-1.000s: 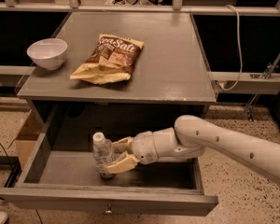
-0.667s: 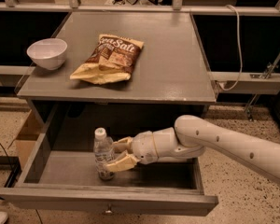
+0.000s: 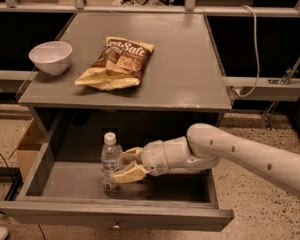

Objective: Pick blue plastic bottle from top drawer and place on counter

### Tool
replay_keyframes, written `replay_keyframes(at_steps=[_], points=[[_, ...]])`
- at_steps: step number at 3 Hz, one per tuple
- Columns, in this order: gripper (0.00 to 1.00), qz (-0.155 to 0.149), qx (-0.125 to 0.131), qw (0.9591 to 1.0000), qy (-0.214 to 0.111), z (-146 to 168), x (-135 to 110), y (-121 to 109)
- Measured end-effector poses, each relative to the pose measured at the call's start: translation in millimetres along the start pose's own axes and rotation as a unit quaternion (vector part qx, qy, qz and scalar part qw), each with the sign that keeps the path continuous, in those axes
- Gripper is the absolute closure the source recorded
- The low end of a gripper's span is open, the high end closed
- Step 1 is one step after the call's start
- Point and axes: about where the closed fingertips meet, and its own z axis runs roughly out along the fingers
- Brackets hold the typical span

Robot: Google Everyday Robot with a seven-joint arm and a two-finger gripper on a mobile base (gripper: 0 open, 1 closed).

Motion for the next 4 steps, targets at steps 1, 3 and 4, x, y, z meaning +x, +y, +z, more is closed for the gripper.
replay_keyframes(at_steps=[1,3,4], points=[[1.0,-0.001,0.001,1.0,-0.001,0,-3,0],[1.0,-0.019,0.01,0.9997,-0.009,-5,-23,2],[1.0,-0.032,0.019,0.9993,-0.006,-14,-38,3]])
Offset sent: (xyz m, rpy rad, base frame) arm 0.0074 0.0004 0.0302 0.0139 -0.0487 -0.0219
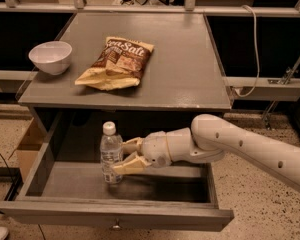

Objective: Pick blue plastic bottle from top drawer and place on counter

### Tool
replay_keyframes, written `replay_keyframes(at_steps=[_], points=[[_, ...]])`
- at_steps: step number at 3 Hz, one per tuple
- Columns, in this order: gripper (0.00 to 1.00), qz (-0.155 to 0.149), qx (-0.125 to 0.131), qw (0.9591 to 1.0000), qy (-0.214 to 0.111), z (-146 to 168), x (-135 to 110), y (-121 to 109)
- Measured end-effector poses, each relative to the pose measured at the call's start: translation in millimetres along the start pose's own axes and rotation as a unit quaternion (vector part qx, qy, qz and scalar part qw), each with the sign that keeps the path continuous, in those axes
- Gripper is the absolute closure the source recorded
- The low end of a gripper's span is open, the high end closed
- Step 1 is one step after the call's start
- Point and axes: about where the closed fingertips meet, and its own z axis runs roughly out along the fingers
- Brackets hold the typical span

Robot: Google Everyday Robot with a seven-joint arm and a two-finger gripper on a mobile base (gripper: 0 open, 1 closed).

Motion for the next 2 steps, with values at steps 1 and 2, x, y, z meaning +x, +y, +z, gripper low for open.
replay_keyframes(at_steps=[1,2], points=[[1.0,-0.026,0.029,0.9991,0.013,-30,-30,-3],[1.0,-0.043,0.052,0.9974,0.023,-54,-53,-8]])
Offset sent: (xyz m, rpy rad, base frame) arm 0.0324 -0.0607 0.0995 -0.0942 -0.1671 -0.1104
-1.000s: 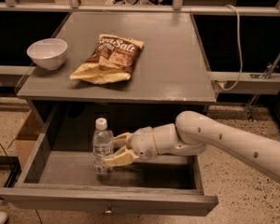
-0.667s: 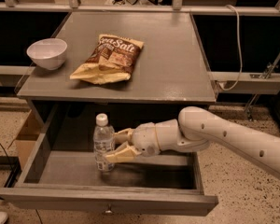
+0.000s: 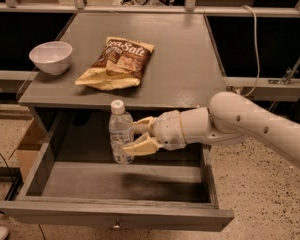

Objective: Pick blue plastic bottle from top drawer and place on counter

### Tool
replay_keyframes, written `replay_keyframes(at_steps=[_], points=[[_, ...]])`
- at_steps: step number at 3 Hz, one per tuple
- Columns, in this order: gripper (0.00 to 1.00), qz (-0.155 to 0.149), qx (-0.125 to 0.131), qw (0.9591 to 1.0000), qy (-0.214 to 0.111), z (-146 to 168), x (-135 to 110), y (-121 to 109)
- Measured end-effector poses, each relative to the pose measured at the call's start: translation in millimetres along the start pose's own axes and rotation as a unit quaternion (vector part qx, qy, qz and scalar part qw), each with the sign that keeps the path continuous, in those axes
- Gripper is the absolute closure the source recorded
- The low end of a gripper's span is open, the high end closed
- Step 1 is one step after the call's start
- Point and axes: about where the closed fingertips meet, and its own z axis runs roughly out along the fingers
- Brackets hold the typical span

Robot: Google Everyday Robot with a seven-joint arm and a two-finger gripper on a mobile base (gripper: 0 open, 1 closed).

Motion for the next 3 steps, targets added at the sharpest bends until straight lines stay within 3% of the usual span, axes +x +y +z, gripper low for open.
replay_keyframes(at_steps=[1,3], points=[[1.0,-0.017,0.046,0.9987,0.015,-41,-28,-12],[1.0,-0.018,0.063,0.9975,0.027,-70,-54,-12]])
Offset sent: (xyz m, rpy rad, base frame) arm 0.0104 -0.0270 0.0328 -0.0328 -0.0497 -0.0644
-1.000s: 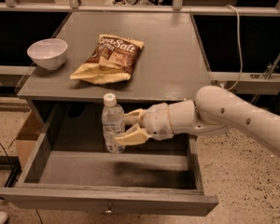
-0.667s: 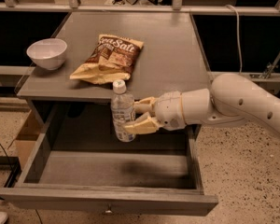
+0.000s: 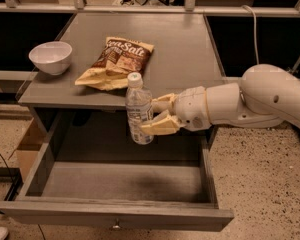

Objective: Pick blue plastic bottle from top drawer and place on counter

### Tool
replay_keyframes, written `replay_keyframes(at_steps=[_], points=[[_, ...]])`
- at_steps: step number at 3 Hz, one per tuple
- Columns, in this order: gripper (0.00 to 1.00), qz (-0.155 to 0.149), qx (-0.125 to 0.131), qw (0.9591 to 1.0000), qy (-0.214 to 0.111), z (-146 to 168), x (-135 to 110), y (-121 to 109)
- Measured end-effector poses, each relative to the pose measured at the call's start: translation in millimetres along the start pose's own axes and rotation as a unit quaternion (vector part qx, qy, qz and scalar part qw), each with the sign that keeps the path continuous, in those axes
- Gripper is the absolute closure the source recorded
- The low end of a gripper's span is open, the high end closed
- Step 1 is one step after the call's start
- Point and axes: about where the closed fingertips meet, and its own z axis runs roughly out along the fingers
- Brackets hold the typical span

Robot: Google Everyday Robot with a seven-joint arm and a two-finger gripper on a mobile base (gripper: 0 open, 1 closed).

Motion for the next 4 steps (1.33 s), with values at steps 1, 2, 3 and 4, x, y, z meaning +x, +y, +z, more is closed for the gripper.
replay_keyframes(at_steps=[1,2,3,4], points=[[1.0,-0.004,0.02,0.9998,0.009,-25,-18,-3],[1.0,-0.008,0.047,0.9986,0.022,-55,-36,-18],[1.0,-0.01,0.044,0.9988,0.02,-56,-43,-30],[1.0,-0.045,0.055,0.9974,0.016,-77,-111,-87]])
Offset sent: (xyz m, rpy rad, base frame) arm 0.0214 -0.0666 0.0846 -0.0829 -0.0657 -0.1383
